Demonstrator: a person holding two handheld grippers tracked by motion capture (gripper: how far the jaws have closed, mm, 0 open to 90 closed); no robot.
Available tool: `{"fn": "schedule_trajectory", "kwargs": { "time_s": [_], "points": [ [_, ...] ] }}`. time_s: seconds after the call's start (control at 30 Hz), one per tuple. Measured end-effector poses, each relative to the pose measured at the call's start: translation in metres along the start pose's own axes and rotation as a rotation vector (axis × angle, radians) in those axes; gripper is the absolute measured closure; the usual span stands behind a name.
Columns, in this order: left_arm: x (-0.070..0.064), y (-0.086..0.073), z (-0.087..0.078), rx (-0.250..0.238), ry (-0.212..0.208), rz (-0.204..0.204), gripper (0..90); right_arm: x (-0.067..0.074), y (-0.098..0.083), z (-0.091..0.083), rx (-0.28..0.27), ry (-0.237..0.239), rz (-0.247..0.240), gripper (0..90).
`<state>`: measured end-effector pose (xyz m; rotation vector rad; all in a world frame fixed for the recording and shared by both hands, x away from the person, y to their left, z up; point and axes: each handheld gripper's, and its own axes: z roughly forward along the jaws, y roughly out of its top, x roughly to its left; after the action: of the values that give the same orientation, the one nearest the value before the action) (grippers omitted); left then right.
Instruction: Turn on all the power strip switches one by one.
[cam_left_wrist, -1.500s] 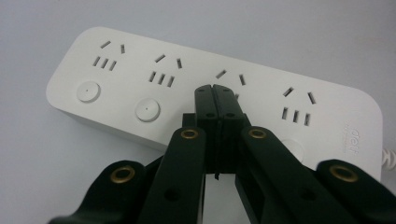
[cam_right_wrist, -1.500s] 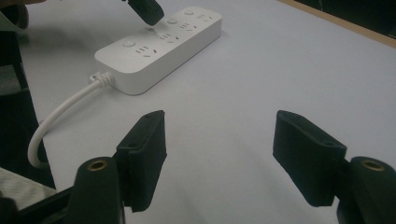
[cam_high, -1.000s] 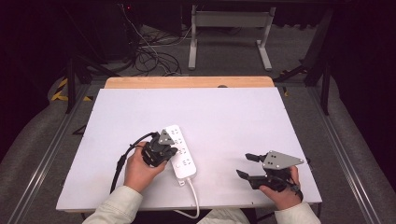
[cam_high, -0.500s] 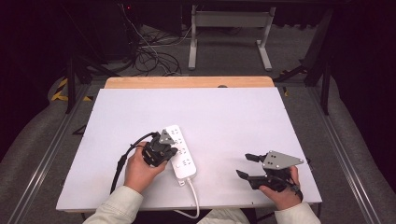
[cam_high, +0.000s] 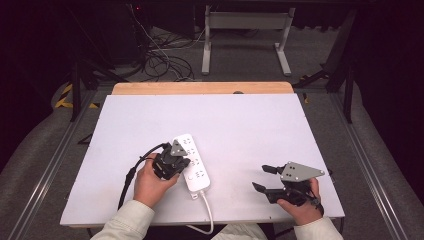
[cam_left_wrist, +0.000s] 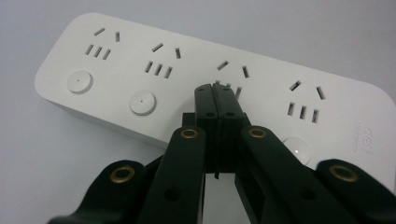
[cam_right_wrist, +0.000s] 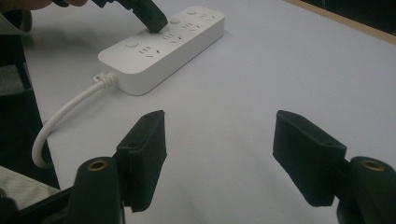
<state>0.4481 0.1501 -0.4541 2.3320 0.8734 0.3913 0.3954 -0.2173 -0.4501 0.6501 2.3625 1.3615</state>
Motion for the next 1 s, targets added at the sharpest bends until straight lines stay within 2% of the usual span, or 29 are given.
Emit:
{"fn": "schedule_trajectory", "kwargs": {
  "time_s": [0.27,0.37,0.5,0.53,0.6,0.67,0.83,1.0],
  "points": [
    [0.000,-0.001,0.000,0.002,0.000,0.003,90.0,0.000,0.000,0.000,0.000,0.001,0.003,35.6],
    [0.000,-0.001,0.001,0.000,0.006,0.019,90.0,0.000,0.000,0.000,0.001,0.002,0.002,35.7],
    [0.001,-0.001,0.000,0.002,-0.006,0.001,90.0,0.000,0.000,0.000,0.000,0.002,0.003,35.6],
    [0.000,-0.001,-0.003,-0.017,0.008,0.008,90.0,0.000,0.000,0.000,-0.001,0.002,0.004,35.7],
    [0.000,0.001,-0.007,-0.038,0.008,-0.003,90.0,0.000,0.000,0.000,-0.001,0.001,0.004,35.6],
    [-0.001,0.004,-0.012,-0.058,0.005,0.007,90.0,-0.001,0.000,0.000,-0.003,0.000,0.005,35.6],
    [-0.003,0.006,-0.018,-0.068,0.017,0.021,90.0,-0.001,-0.001,0.001,0.002,0.002,0.005,35.6],
    [-0.002,0.007,-0.021,-0.072,0.009,0.014,90.0,-0.001,-0.001,0.000,-0.002,0.001,0.004,35.6]
  ]
}}
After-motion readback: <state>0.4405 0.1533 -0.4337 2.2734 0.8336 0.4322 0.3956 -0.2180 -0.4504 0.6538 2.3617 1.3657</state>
